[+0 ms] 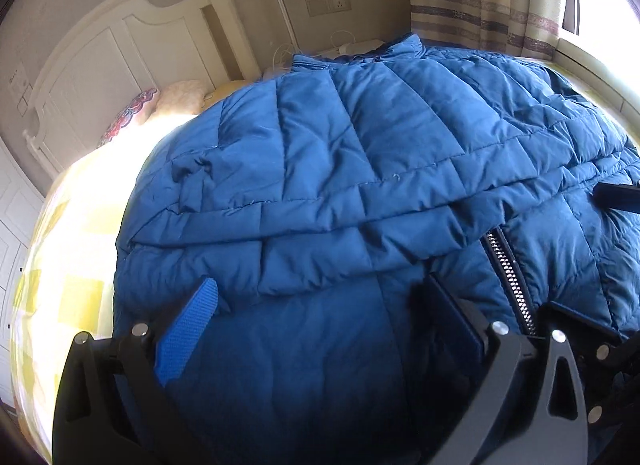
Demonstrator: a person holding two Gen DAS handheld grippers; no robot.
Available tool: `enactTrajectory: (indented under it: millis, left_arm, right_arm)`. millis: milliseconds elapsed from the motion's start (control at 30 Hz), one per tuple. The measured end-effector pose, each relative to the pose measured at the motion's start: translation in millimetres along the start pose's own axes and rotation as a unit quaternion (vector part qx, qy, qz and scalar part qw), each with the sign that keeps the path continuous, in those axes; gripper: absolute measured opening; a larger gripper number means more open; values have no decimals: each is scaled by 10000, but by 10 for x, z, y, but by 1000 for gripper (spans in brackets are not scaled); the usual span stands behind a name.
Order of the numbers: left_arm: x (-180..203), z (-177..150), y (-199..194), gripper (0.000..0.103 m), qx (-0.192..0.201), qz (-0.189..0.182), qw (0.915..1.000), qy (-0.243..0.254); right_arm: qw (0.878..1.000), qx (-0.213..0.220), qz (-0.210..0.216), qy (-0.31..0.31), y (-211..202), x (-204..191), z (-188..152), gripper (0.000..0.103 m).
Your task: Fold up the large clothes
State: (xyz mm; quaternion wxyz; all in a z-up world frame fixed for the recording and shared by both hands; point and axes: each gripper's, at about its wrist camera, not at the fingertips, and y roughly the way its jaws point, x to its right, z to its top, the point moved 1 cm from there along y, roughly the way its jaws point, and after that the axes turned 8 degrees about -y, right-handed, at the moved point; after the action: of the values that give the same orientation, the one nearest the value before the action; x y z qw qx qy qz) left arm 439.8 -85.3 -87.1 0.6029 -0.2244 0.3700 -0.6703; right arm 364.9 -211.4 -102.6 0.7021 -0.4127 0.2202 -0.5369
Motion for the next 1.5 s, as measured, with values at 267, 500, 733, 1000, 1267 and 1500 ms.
enactTrajectory:
  millis: [267, 500, 733, 1000, 1267, 1500]
  left_arm:
    - [-601, -187, -188, 101, 66, 161, 9972, -726]
    - [-1416, -383, -7, 101, -665, -189, 9755, -2087]
    - [-1508, -509, -97, 101, -511, -217, 9679, -2452]
    - [-1674, -788, -382, 100, -208, 91, 9510, -3083]
    - [-453, -823, -834, 101, 239, 96, 9940, -1065]
    - [-314, -936, -727, 101, -122, 431, 9967, -672]
  right_arm:
    - [9953, 34, -298, 923, -296, 597, -342, 98]
    - [9826, 42, -211, 1842, -313, 1136, -831, 99]
    - [9856, 40, -268, 1668, -276, 1140, -797, 99]
    - [9891, 89, -602, 1339, -341, 1119, -753, 97]
    - [9991, 198, -214, -294, -682, -161, -755, 98]
    - [10000, -83, 22, 16, -570, -70, -805, 98]
